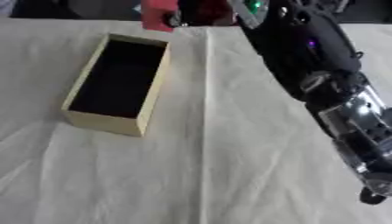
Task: Pick up objects on the table and place them in the box.
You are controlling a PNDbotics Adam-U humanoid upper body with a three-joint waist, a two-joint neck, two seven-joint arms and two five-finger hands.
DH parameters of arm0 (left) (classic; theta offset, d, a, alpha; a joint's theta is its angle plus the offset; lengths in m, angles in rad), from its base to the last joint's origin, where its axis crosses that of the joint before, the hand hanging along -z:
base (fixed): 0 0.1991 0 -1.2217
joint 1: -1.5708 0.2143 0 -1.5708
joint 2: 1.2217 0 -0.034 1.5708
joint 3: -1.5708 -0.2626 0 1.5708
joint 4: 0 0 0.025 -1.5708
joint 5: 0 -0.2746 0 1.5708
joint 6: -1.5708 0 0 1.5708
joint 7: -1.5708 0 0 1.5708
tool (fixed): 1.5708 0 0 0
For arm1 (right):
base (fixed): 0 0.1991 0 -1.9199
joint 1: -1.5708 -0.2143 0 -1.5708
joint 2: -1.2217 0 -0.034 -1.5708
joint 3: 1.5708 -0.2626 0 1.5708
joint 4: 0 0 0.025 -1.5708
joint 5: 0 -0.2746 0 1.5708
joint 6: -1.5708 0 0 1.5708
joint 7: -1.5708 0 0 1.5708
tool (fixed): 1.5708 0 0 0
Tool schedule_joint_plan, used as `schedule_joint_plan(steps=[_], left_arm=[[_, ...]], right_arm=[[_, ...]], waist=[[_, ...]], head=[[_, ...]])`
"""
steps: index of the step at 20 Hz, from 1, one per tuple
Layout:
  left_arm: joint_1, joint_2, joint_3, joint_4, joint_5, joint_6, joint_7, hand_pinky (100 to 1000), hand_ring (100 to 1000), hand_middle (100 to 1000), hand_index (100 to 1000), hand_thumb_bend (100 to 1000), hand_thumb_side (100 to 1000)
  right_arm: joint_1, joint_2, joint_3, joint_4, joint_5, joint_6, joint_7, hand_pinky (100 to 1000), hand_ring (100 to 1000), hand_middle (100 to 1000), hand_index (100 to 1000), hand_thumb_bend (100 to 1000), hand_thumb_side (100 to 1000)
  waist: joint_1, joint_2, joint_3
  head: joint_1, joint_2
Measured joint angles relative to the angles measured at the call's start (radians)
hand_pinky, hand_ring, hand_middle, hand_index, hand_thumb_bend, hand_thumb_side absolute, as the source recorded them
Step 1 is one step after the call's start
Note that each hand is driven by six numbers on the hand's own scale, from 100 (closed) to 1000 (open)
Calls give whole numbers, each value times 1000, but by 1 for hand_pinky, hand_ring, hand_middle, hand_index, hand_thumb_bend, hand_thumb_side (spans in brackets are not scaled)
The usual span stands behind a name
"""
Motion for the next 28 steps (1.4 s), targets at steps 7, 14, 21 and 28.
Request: schedule_joint_plan(steps=[7,14,21,28], left_arm=[[-9,-3,-8,0,6,0,-9,569,544,521,657,200,100],[-16,-11,-10,0,13,-1,-15,569,544,521,657,199,100],[-17,-11,-10,0,14,-1,-16,569,543,520,656,200,100],[-17,-11,-11,0,15,1,-18,569,543,519,656,198,100]], right_arm=[[-2,115,-43,102,74,-8,-43,712,730,610,648,100,100],[22,179,-71,169,104,-13,-50,748,766,675,730,100,100],[30,202,-99,215,140,-43,3,840,846,819,857,312,100],[36,209,-125,240,236,-113,26,882,898,891,927,586,291]], waist=[[-6,0,23],[-10,1,37],[-12,1,48],[-14,1,50]], head=[[-25,0],[-38,0],[-41,0],[-43,0]])
